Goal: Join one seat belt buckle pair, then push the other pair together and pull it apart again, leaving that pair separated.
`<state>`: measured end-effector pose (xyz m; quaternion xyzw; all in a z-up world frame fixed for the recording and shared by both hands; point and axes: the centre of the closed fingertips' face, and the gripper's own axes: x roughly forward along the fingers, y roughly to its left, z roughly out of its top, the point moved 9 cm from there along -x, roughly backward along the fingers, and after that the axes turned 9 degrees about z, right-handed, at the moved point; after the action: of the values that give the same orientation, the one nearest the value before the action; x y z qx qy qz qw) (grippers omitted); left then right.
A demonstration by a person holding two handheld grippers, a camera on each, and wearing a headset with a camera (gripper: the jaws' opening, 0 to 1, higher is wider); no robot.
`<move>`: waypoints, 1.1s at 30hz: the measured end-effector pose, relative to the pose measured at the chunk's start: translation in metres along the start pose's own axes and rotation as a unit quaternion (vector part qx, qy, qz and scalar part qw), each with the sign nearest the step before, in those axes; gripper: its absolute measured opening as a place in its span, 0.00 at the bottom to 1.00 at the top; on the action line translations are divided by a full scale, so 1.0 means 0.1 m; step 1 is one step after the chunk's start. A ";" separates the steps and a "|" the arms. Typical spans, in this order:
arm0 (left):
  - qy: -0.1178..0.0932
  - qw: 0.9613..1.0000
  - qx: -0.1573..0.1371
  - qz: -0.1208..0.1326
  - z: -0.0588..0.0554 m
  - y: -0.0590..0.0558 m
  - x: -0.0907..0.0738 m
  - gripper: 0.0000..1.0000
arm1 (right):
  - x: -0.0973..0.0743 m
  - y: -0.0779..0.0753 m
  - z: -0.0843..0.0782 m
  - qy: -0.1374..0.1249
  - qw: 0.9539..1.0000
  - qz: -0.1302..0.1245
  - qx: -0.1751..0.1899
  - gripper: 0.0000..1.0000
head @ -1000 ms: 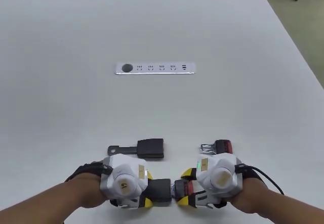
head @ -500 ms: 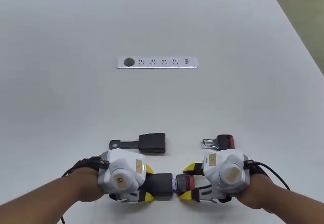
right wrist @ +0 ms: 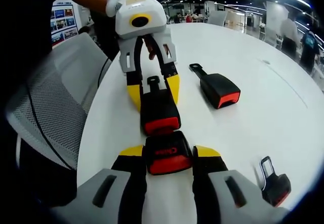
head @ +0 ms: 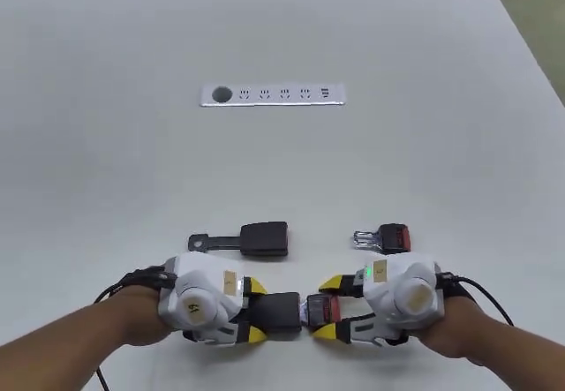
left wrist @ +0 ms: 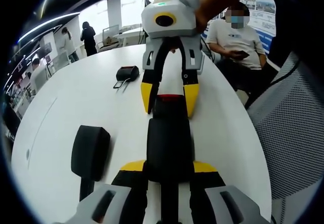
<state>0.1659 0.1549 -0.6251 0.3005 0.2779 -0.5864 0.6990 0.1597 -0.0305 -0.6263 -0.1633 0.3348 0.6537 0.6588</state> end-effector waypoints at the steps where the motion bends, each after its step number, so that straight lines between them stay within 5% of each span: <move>1: -0.001 1.000 0.000 0.000 0.00 0.00 0.00 0.32 | 0.00 0.00 0.00 -0.003 1.000 -0.001 0.000 0.32; 33: 0.004 1.000 0.004 -0.008 0.06 -0.02 0.01 0.32 | -0.01 0.00 -0.04 -0.017 1.000 -0.008 -0.002 0.34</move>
<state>0.1645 0.1495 -0.6220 0.3037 0.2810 -0.5915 0.6920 0.1587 -0.0338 -0.6281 -0.1558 0.3207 0.6520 0.6692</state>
